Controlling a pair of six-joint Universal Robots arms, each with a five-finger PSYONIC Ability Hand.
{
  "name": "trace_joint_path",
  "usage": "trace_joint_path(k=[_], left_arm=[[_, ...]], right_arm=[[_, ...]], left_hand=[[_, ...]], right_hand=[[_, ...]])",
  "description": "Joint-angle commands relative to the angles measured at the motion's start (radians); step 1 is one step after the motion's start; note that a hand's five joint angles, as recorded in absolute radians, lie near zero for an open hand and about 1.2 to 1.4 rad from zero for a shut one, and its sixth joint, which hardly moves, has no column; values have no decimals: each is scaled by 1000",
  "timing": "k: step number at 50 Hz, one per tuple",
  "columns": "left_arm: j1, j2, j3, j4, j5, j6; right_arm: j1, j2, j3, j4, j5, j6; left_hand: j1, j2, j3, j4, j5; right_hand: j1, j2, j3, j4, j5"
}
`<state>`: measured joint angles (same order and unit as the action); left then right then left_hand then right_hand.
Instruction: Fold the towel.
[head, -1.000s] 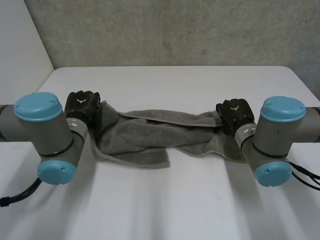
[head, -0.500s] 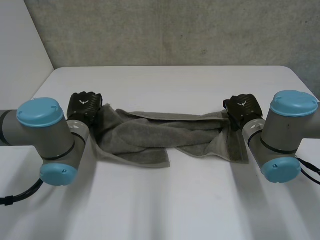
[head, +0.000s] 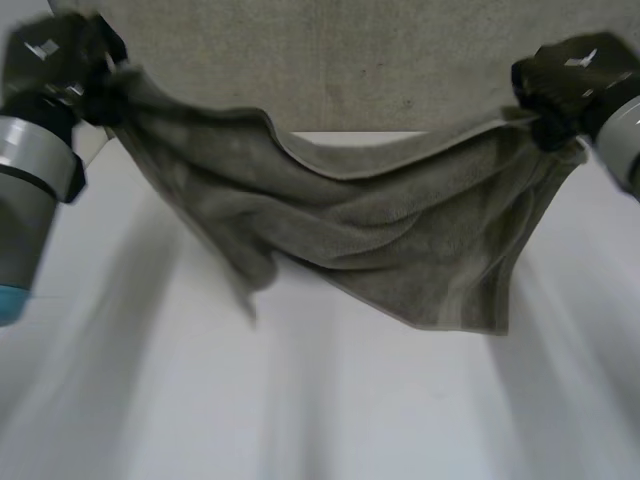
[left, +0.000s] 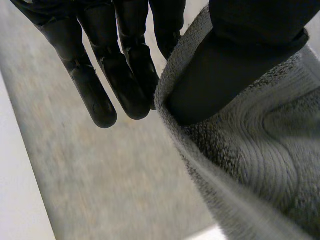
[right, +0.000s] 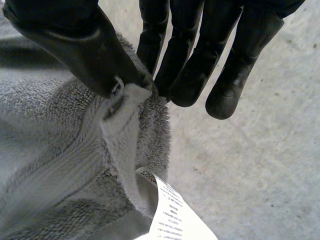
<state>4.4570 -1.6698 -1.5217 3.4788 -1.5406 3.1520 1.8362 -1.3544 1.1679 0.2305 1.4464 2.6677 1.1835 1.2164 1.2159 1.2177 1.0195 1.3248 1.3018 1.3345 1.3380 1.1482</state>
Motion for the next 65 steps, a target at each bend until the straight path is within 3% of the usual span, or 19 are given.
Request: trace_joint_path(k=[1,10,15,21,23,24,26,32,36,39,48,53,58,61,65], left_arm=[[70,130,0,-81,95,-86],[84,71,-61,-119,119,-76],[91,-76,-67,-118,119,-58],[123,-262,37,-89,116,-17],[120,-310,156,-69,117,-26],[120,-311,156,-69,117,-26],[119,-317,227,-58,116,-32],[104,-303,443,105,109,-130],[104,-278,459,215,106,-225],[108,-274,425,220,109,-253],[134,-272,156,240,128,-253],[182,-285,-20,287,194,-251],[243,-304,-236,365,319,-241],[251,-309,-276,376,340,-227],[275,-308,-353,378,375,-85]], right_arm=[[-63,-116,-97,226,-66,-60],[-75,-37,-97,371,-61,-275],[-63,124,-122,401,0,-394],[-20,276,-280,392,57,-405],[27,368,-492,344,115,-390],[28,368,-493,343,115,-390],[81,402,-711,177,166,-321],[87,339,-749,-76,180,-161],[90,256,-641,-103,161,-138],[100,230,-530,-62,135,-155],[89,167,-198,-10,69,-169],[87,169,59,6,11,-233],[86,173,264,7,-1,-340],[86,172,370,4,2,-411],[84,166,432,-6,-1,-428]], left_hand=[[213,180,180,179,202],[213,180,180,179,202],[213,180,180,179,202],[213,180,180,179,202],[213,180,180,179,202],[213,180,180,179,202],[213,180,180,179,202],[213,180,180,179,202],[213,180,180,179,202],[213,180,180,179,202],[213,180,180,179,202],[213,180,180,179,202],[213,180,180,179,202],[213,180,180,179,202],[213,180,180,179,202]], right_hand=[[71,94,62,58,74],[71,94,62,58,74],[71,94,62,58,74],[71,94,62,58,74],[71,94,62,58,74],[71,94,62,58,74],[71,94,62,58,74],[71,94,62,58,74],[71,94,62,58,74],[71,94,62,58,74],[71,94,62,58,74],[71,94,62,58,74],[71,94,62,58,74],[71,94,62,58,74],[71,94,62,58,74]])
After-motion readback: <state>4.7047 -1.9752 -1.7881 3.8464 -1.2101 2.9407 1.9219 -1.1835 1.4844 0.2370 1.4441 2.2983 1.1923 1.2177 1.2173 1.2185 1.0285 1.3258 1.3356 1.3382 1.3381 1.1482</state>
